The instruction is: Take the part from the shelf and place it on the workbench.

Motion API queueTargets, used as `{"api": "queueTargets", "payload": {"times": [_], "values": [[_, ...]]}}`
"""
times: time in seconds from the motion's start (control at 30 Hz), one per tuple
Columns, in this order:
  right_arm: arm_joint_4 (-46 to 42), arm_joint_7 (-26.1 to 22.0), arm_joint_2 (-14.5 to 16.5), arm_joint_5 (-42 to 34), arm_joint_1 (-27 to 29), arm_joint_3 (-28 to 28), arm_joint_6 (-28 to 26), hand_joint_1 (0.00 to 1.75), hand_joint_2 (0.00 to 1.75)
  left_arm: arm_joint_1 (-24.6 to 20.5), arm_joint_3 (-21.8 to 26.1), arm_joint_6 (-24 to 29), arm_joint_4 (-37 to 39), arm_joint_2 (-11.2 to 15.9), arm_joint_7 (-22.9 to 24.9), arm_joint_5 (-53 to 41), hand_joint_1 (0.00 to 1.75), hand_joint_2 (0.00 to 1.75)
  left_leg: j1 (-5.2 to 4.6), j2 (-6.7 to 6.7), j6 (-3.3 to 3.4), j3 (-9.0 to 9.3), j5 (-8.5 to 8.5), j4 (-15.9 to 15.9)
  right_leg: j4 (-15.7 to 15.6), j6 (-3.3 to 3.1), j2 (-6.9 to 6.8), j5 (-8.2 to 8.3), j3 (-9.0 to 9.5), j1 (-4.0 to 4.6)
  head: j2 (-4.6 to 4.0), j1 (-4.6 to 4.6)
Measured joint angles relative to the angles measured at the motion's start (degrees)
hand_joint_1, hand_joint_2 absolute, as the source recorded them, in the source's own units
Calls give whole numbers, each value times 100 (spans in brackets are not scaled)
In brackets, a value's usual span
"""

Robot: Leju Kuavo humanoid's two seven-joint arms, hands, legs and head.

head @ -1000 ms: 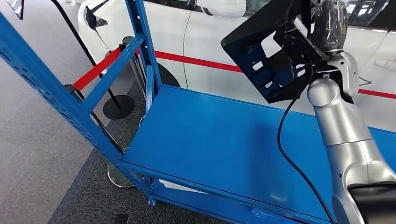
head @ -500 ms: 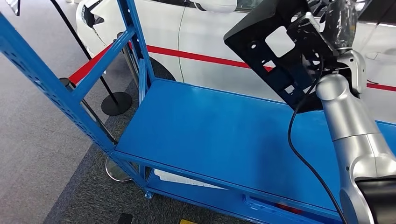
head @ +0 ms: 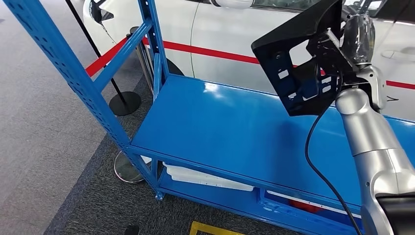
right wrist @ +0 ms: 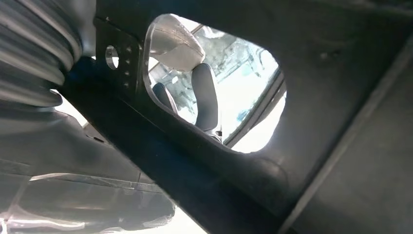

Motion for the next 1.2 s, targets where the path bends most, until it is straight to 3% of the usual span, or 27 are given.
{"api": "queueTargets", "payload": {"times": [0.1, 0.17, 0.23, 0.3, 0.33, 0.37, 0.4, 0.5, 0.57, 0.63, 0.67, 0.73, 0.8, 0.83, 0.87, 0.9, 0.97, 1.03, 1.07, 1.13, 1.2], "values": [[-66, 0, -30, -10, 113, 5, -18, 175, 175, 24, -3, -7, 0, 1, -9, -21, 0, 175, -11, -9, -101, -61, 67, 25, -147, -135, 11, 39, 21, 32, -1, 1], [-91, 9, -33, -13, 154, 15, -18, 175, 175, 40, -4, -7, 0, 2, -9, -21, 0, 175, 1, -21, -167, -136, -40, 122, -175, -218, -1, 111, -34, 14, 0, 0], [-124, 23, -37, -13, 165, 25, -13, 175, 175, 46, -4, -7, 0, 3, -10, -21, 0, 175, 23, -28, -223, -307, -476, 608, -188, -285, -10, 196, -114, 1, 0, -1], [-146, 42, -41, -13, 177, 28, -7, 175, 175, 48, -4, -8, 0, 3, -12, -20, 0, 175, 38, -27, -262, -507, -964, 1372, -185, -315, -11, 276, -215, 7, 0, 0], [-150, 56, -42, -13, 188, 31, -3, 175, 175, 48, -5, -8, 0, 3, -12, -19, 0, 175, 43, -27, -271, -547, -1074, 1640, -182, -315, -10, 315, -266, 10, 0, 0], [-158, 76, -42, -11, 199, 33, 5, 175, 175, 46, -5, -9, 0, 3, -13, -18, 0, 175, 45, -27, -272, -505, -1066, 1726, -177, -309, -8, 351, -316, 12, 0, 0], [-168, 108, -41, -6, 203, 36, 19, 175, 175, 43, -6, -9, 0, 3, -10, -17, 0, 175, 46, -27, -264, -366, -956, 1601, -171, -299, -6, 385, -361, 13, 0, 0], [-176, 259, -28, 23, 63, 50, 117, 175, 175, 9, -5, -7, 0, 9, 36, -8, 0, 175, 25, -32, -179, 398, -602, 434, -149, -238, -1, 481, -471, 25, 0, 1], [-130, 325, -3, 30, -138, 57, 166, 175, 175, -28, -4, 2, 0, 15, 79, -5, 0, 175, -9, -39, -127, 620, -581, 8, -163, -166, -5, 562, -512, 25, 0, 0], [-48, 330, 28, 23, -299, 62, 170, 175, 175, -47, -4, 10, 0, 16, 103, -3, 0, 175, -6, -37, -67, 603, -502, -58, -194, -87, -8, 627, -523, 16, 0, -1], [2, 312, 42, 16, -350, 66, 154, 175, 175, -53, -4, 17, 0, 16, 107, -1, 0, 175, 6, -30, -23, 589, -447, -95, -166, -56, -7, 582, -545, 18, 0, 0], [98, 252, 59, 1, -405, 81, 98, 175, 175, -62, -4, 36, 0, 14, 97, 6, 0, 175, 33, -11, 69, 518, -325, -151, 202, -22, -4, 226, -693, 25, 0, 1], [185, 208, 73, -9, -415, 102, 52, 175, 175, -60, -4, 49, 0, 10, 79, 23, 0, 175, 14, -8, 110, 392, -233, -146, 953, -8, -2, -265, -935, 27, 0, 1], [223, 198, 76, -11, -408, 112, 41, 175, 175, -55, -4, 51, 0, 9, 74, 39, 0, 175, 7, -9, 109, 325, -191, -135, 1274, -2, -3, -385, -1011, 28, 0, 1], [261, 193, 81, -12, -403, 122, 37, 175, 175, -51, -4, 53, 0, 7, 71, 56, 0, 175, 3, -10, 106, 256, -152, -115, 1431, 0, -3, -385, -1006, 28, 0, 1], [291, 186, 85, -13, -399, 131, 33, 175, 175, -49, -4, 54, 0, 7, 69, 70, 0, 175, 1, -10, 100, 188, -120, -89, 1375, -4, -3, -279, -897, 29, 0, 0], [328, 167, 97, -13, -402, 144, 22, 175, 175, -49, -4, 56, 0, 5, 61, 80, 0, 175, 0, -10, 78, 72, -79, -19, 731, -34, -4, -26, -422, 32, 0, 0], [343, 145, 124, -12, -411, 160, 3, 175, 175, -51, -4, 56, 0, 0, 51, 80, 0, 175, -16, -8, 32, -17, -37, 38, 61, -81, -1, 7, -5, 65, 0, 0], [351, 137, 138, -10, -415, 168, -9, 175, 175, -50, -4, 57, 0, -2, 48, 80, 0, 175, -21, -7, 1, -48, -7, 49, -104, -107, 0, -25, 76, 83, 0, 1], [374, 135, 164, -1, -416, 184, -23, 175, 175, -41, -4, 60, 0, -5, 45, 81, 0, 175, -31, -12, -63, -82, 57, 44, -177, -171, -6, 13, 69, 84, 0, 1], [396, 150, 200, 15, -423, 201, -22, 175, 175, -30, -4, 64, 0, -5, 52, 82, 0, 175, -25, -32, -125, -161, -91, 180, -217, -256, -32, 102, 20, 51, 0, 0]]}}
